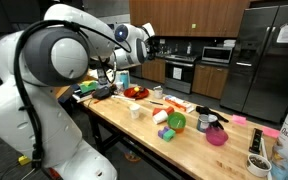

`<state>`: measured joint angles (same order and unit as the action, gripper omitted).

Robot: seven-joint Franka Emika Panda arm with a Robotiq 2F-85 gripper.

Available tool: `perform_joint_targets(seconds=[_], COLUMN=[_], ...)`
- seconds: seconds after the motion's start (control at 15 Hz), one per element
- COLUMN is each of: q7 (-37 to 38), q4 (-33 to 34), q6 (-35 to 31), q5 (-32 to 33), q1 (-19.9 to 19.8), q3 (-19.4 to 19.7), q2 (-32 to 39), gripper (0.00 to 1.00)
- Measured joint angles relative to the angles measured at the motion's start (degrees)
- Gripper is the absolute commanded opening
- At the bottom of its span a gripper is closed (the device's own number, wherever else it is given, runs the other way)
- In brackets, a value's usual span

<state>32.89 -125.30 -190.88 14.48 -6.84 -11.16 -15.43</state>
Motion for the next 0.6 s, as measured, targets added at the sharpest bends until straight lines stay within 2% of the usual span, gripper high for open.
perform_joint_targets(seconds=[0.33, 0.6], q7=[0.01, 1.04], q4=[-2.96, -4.35], q6=[-0.6, -4.79], q5=[-0.09, -3.33], q1=[-10.62, -19.84], q3=[-10.09, -17.06], q2=[-4.76, -9.03], gripper=[1.0, 1.0])
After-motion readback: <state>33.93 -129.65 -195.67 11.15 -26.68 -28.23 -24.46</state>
